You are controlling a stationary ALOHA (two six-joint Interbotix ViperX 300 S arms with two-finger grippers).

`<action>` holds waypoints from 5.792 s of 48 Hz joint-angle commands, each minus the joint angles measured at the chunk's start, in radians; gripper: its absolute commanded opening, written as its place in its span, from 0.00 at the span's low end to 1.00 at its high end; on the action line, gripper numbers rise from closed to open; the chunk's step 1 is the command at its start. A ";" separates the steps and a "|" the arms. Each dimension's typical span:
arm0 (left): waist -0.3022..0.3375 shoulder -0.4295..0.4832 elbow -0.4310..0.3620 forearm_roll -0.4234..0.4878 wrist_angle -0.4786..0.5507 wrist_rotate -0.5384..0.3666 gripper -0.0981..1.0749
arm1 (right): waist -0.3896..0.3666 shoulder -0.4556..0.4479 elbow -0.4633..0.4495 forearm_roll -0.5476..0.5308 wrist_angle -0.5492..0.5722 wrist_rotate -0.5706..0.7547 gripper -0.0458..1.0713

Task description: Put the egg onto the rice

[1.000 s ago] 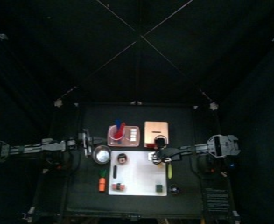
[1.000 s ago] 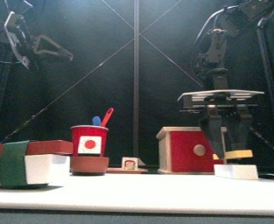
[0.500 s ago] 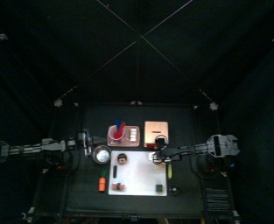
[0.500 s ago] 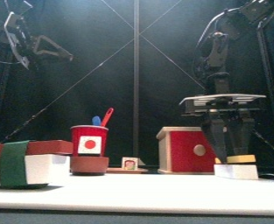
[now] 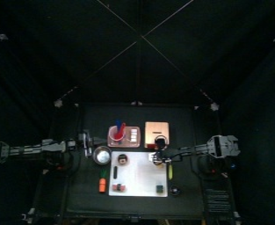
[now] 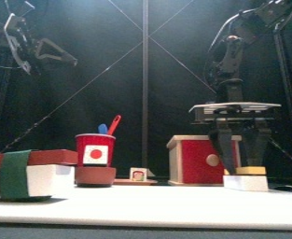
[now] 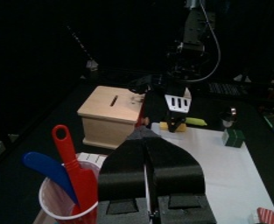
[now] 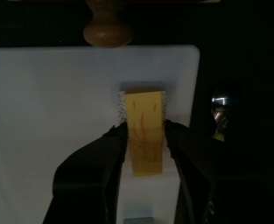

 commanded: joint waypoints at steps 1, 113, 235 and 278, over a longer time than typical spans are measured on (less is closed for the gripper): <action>0.002 0.002 -0.012 0.000 -0.005 0.002 0.13 | 0.002 -0.020 -0.021 -0.003 -0.003 0.000 0.80; 0.003 0.003 -0.002 -0.017 -0.005 0.000 0.13 | 0.179 0.161 -0.495 0.061 0.160 0.012 0.62; -0.075 0.061 -0.114 -0.196 0.000 -0.003 0.13 | 0.046 -0.291 0.018 -0.044 -0.222 -0.904 0.90; -0.109 0.190 -0.170 -0.140 -0.002 0.002 0.13 | -0.032 -0.693 0.434 -0.160 -0.934 -1.048 0.89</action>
